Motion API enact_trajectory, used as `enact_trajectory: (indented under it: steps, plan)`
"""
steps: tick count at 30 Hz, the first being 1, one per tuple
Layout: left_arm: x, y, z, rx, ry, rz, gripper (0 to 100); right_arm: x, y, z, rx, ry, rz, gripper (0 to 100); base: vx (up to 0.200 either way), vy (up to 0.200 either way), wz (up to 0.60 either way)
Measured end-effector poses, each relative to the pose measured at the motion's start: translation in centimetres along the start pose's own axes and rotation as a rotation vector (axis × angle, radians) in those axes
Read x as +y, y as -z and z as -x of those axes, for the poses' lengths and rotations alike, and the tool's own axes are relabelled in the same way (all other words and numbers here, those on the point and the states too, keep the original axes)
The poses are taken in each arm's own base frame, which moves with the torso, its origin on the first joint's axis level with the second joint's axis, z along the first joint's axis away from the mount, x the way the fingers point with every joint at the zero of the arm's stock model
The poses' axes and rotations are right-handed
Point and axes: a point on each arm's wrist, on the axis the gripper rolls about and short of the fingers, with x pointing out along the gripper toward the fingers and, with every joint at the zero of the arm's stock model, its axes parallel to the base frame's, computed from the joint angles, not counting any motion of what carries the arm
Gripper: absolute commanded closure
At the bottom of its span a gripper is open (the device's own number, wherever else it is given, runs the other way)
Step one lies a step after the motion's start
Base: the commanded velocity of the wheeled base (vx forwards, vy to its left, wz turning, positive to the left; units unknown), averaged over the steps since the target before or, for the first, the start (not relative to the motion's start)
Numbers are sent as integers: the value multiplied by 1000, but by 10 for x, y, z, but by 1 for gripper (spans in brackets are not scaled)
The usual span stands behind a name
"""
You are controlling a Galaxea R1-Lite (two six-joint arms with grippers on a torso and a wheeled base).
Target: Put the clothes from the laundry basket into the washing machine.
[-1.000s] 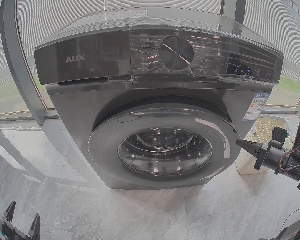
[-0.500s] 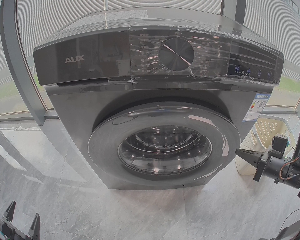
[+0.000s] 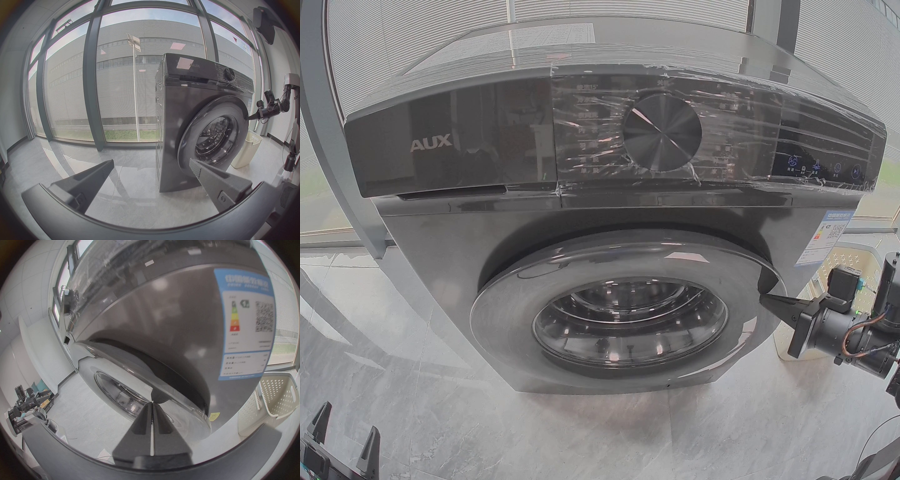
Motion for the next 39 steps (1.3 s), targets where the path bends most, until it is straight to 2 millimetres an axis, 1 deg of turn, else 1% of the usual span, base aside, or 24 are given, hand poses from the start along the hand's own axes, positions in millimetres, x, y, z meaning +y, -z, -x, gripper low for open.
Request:
enact_trajectory:
  steps: [7,13,17,21,25,32,39]
  plan:
    - [0,0,0,0,1,-1,0,-3,-4,-9,-3,65,-6,100,0,0,0]
    - [0,0,0,0,0,-1,0,-5,-7,-12,-12,95,-8,100,0,0,0]
    - [0,0,0,0,0,-1,0,-4,-8,-12,-24,96,-7,100,0,0,0]
    - [0,0,0,0,0,-1,0,-2,-4,-7,-32,83,-3,100,0,0,0]
    - [0,0,0,0,1,1,0,3,2,6,-30,30,4,100,0,0,0]
    - [0,0,0,0,1,6,0,6,25,46,6,-36,11,100,0,0,0]
    - [0,0,0,0,2,7,0,5,30,75,-49,-35,12,100,0,0,0]
